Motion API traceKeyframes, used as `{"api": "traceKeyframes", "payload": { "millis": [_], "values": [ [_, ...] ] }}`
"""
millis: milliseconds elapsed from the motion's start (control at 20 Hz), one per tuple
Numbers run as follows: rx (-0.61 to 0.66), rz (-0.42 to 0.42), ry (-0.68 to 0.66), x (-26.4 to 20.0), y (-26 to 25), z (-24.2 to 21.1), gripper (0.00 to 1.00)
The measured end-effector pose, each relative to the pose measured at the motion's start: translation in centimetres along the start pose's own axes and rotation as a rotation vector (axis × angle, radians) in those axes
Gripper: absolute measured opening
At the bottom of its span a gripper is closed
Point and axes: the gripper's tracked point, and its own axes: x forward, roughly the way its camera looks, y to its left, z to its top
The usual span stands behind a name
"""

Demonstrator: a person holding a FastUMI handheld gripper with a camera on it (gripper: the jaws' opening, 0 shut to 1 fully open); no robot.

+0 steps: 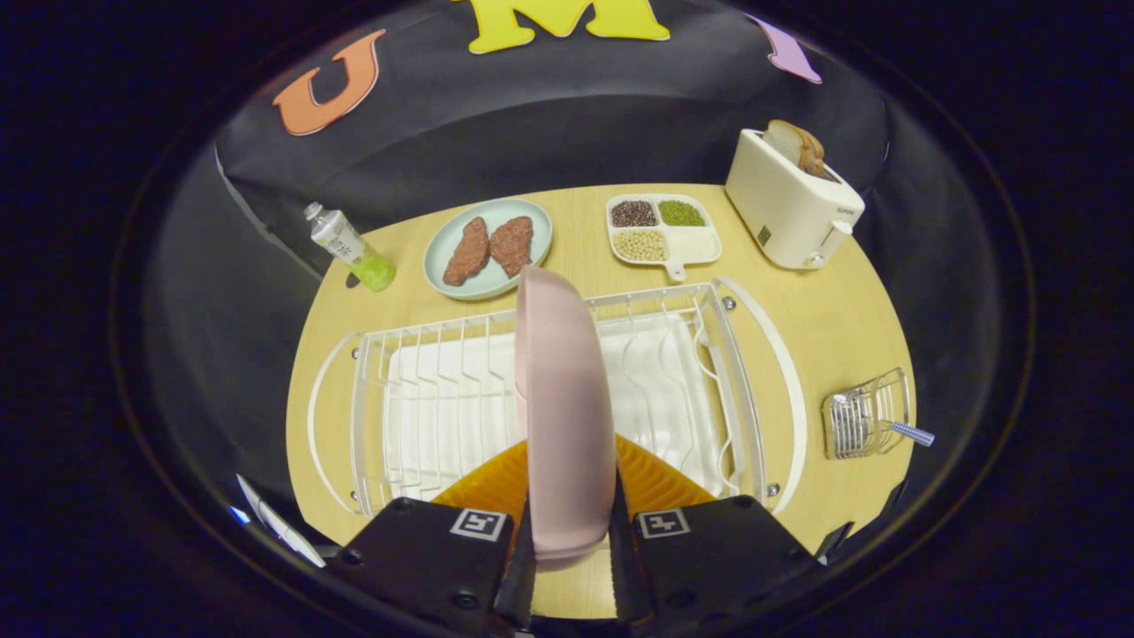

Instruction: Take the plate from the dish rack, then take the spoon from the basket and place it into the plate.

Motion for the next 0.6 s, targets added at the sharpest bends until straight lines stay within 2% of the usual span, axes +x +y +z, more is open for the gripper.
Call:
{"api": "traceKeyframes", "payload": {
  "millis": [400, 600],
  "values": [
    [-0.023, -0.088, 0.008, -1.9, 0.0, -0.3, 0.36],
    [-0.065, -0.178, -0.016, -4.6, -0.6, 0.3, 0.36]
  ]
}}
